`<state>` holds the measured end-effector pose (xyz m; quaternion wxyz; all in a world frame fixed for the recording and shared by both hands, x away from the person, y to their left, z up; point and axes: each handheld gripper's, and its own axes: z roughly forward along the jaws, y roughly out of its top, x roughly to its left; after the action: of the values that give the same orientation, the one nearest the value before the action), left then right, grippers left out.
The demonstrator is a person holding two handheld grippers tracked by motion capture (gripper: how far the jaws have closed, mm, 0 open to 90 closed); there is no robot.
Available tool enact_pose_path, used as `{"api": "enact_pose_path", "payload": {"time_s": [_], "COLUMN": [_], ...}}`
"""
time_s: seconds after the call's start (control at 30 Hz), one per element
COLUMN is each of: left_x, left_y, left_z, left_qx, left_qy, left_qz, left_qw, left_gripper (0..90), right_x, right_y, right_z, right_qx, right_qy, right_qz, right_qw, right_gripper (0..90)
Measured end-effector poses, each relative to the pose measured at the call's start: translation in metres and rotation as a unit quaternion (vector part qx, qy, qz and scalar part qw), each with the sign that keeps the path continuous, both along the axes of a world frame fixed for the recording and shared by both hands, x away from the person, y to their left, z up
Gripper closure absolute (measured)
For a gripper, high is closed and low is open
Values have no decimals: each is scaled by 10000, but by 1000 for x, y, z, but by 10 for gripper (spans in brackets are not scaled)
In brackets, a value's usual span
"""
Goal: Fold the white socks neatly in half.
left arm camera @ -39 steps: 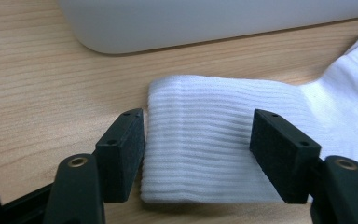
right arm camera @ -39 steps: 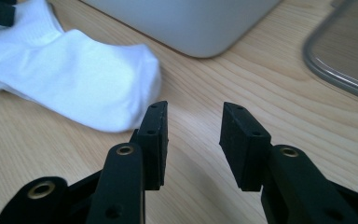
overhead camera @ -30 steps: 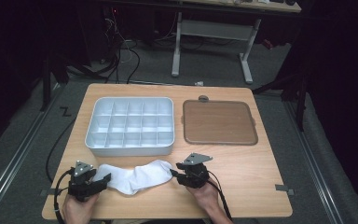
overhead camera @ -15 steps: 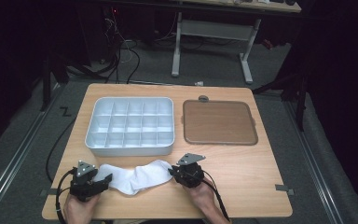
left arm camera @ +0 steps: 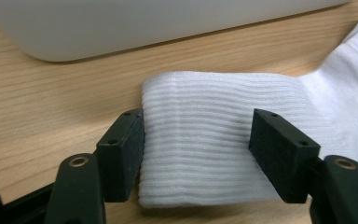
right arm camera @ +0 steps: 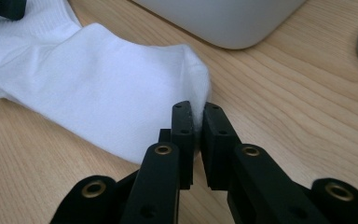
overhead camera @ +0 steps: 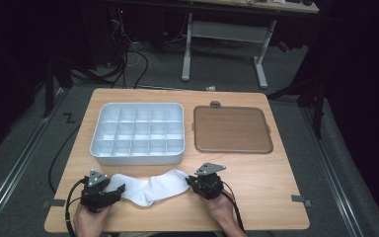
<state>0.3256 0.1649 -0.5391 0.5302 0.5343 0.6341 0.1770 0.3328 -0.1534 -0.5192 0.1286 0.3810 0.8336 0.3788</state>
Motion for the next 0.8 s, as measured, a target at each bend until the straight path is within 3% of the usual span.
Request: {"api": "enact_pose_path", "payload": {"time_s": [0.8], "left_x": [6], "left_y": [-39], "left_z": [1], "left_qx": [-35], "left_qy": [-6], "left_qz": [-387], "left_qw": [9992], "left_gripper": [371], "right_x": [-8], "right_y": [-39], "right_z": [0], "right_qx": [-36], "right_qy": [10], "right_qz": [-405], "right_qw": [9992], "right_gripper": [847]}}
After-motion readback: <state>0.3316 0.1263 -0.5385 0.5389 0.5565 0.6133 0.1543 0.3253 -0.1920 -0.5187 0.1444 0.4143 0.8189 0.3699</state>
